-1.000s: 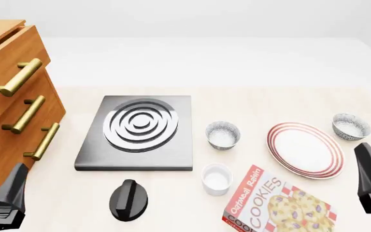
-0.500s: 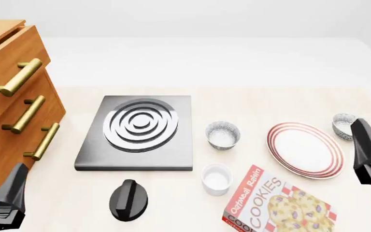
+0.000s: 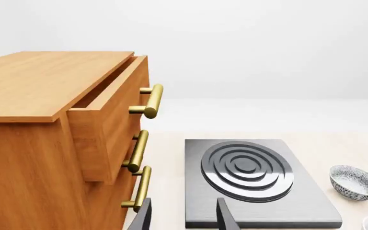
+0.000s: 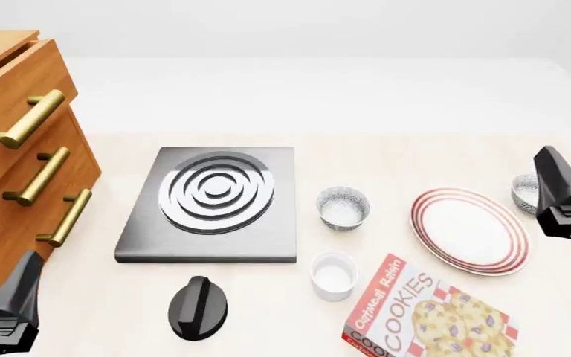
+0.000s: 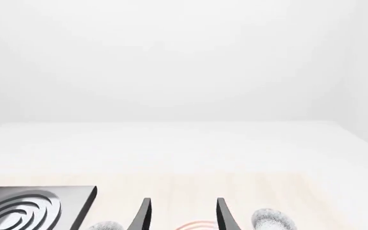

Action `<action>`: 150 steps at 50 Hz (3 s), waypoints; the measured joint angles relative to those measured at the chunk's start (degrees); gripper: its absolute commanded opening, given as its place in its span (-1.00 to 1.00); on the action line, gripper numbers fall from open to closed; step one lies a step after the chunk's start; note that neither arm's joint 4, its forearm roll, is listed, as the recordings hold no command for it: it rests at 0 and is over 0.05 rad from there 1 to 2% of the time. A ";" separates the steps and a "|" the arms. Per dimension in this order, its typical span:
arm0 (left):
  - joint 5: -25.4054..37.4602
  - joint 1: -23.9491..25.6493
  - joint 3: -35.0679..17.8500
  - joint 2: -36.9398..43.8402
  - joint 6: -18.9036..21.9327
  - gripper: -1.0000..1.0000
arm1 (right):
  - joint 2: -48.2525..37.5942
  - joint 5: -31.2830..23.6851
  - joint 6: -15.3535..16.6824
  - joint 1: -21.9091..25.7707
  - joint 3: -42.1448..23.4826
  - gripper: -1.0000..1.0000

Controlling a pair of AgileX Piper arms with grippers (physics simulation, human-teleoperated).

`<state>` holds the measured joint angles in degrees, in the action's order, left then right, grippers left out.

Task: Pick the akita bowl next to the plate and place it on the plate.

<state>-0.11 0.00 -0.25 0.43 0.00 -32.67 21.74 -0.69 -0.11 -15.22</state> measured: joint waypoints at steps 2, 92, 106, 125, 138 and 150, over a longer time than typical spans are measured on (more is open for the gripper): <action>0.00 0.00 0.00 0.00 0.00 1.00 | -0.82 0.46 0.01 -0.11 -0.24 1.00; 0.00 0.00 0.00 0.00 0.00 1.00 | -35.04 13.60 1.92 -9.19 -14.64 1.00; 0.00 0.00 0.00 0.00 0.00 1.00 | -37.37 12.54 1.08 -10.55 -16.96 1.00; 0.00 0.00 0.00 0.00 0.00 1.00 | -39.50 11.16 -1.02 -12.85 -19.14 1.00; 0.00 0.00 0.00 0.00 0.00 1.00 | -41.86 11.10 -2.10 -15.13 -20.53 1.00; 0.00 0.00 0.00 0.00 0.00 1.00 | -43.59 10.93 -2.77 -16.79 -21.77 1.00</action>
<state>-0.11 0.00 -0.25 0.43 0.00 -76.26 32.68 -3.46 -16.90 -37.00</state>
